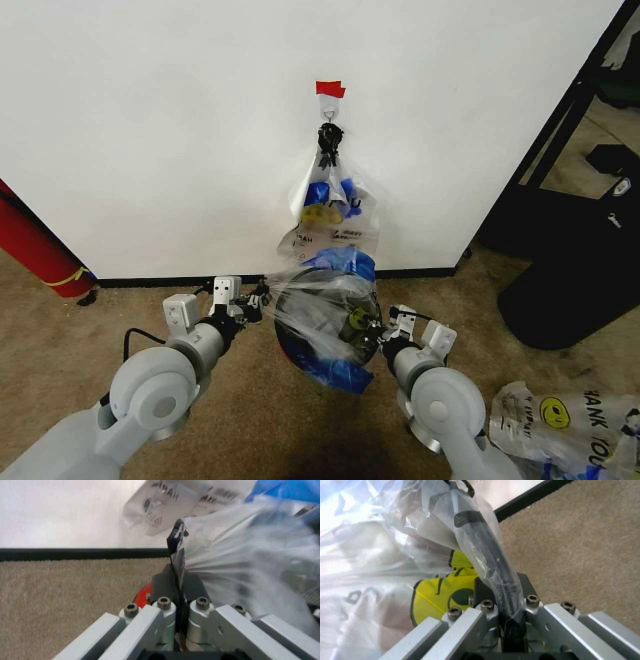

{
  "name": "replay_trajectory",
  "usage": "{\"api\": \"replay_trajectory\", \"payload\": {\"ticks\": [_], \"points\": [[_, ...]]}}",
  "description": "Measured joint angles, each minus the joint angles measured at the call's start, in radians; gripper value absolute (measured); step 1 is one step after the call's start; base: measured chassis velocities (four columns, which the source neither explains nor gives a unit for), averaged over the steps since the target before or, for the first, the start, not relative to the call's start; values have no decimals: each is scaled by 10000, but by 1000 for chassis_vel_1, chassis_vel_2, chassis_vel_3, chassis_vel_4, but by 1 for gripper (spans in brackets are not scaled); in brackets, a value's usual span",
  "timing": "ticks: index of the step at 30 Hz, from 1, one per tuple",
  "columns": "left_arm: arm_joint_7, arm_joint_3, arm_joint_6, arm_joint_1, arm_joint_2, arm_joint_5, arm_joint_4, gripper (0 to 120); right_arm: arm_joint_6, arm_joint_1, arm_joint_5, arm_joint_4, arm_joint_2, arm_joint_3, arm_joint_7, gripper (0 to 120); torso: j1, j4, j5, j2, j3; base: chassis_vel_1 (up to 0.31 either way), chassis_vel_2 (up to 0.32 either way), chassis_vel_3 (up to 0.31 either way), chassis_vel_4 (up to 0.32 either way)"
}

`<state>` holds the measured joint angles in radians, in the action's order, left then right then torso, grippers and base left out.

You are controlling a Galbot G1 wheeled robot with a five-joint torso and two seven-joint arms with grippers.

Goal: Pick up the garbage bag from the wall and place it over the trash bin.

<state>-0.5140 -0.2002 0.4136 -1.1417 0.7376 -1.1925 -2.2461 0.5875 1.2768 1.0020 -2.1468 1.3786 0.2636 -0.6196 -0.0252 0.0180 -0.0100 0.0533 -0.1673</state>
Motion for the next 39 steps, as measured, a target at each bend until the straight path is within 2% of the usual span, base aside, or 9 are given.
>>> {"api": "replay_trajectory", "payload": {"ticks": [10,16,27,35,39], "points": [[394,-357,-1,-483,-102,-48,289,0,2,35,1021,-120,-183,439,91,0,0,-1,1,0,0,0,0,0,0],[827,37,-19,-687,173,300,675,0,-92,54,1524,-298,-87,591,206,0,0,0,0,0,0,0,0,0,0],[1157,180,-52,-715,472,440,1096,0,-181,97,1772,-353,43,710,144,0,0,1,0,0,0,0,0,0,0],[968,-330,-133,-1077,361,1255,762,26,-210,-71,1585,138,150,810,-269,0,0,-6,2,0,0,0,0,0,0],[972,-336,-148,-1079,241,1477,662,39,-214,-10,1607,278,263,1274,-587,0,0,5,0,0,0,0,0,0,0]]}}
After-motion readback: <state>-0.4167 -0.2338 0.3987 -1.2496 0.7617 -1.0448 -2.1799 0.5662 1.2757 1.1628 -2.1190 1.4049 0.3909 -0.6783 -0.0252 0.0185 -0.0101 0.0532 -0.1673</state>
